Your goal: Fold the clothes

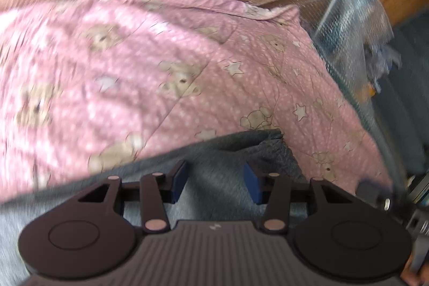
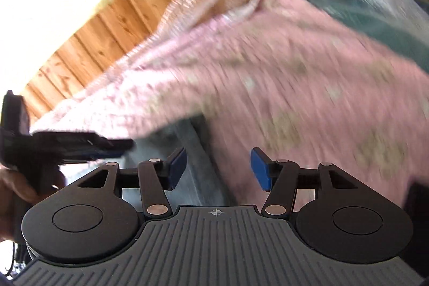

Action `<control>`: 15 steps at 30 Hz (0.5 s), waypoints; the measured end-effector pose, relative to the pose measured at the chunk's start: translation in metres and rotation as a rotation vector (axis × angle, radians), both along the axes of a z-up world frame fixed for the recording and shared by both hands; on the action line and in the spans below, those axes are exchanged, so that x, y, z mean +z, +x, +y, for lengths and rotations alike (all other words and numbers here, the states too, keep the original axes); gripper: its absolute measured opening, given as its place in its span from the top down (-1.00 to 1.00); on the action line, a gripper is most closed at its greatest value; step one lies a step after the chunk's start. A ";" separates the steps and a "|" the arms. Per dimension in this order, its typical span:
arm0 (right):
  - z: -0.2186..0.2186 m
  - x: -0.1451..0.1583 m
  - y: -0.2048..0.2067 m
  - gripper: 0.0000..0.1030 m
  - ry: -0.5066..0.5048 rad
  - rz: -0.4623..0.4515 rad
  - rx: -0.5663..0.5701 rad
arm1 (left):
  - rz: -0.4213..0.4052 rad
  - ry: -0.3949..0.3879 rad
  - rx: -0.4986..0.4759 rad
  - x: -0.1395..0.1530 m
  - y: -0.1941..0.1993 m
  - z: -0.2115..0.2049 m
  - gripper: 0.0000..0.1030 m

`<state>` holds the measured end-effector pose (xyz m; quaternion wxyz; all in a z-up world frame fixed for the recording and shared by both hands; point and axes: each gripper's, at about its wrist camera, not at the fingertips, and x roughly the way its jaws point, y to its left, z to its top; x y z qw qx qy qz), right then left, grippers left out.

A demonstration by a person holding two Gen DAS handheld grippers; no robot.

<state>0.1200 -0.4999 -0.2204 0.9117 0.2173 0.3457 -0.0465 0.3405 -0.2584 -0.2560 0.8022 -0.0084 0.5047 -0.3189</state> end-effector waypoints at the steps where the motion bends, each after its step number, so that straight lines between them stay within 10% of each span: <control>1: 0.002 0.001 0.015 -0.12 -0.014 0.004 0.049 | -0.017 0.024 -0.019 -0.001 -0.001 -0.006 0.11; 3: 0.009 -0.006 0.047 -0.11 -0.054 0.033 0.165 | -0.038 0.081 -0.047 -0.007 -0.004 -0.016 0.16; 5: 0.019 -0.020 0.071 0.04 -0.091 0.088 0.276 | -0.058 0.130 -0.065 -0.011 -0.007 -0.021 0.79; 9: 0.034 -0.030 0.083 0.78 -0.192 0.132 0.377 | -0.179 0.111 -0.020 0.003 -0.013 -0.015 0.99; 15: 0.020 -0.047 0.082 0.49 -0.083 0.077 0.286 | -0.151 0.175 0.075 -0.010 0.005 -0.013 0.98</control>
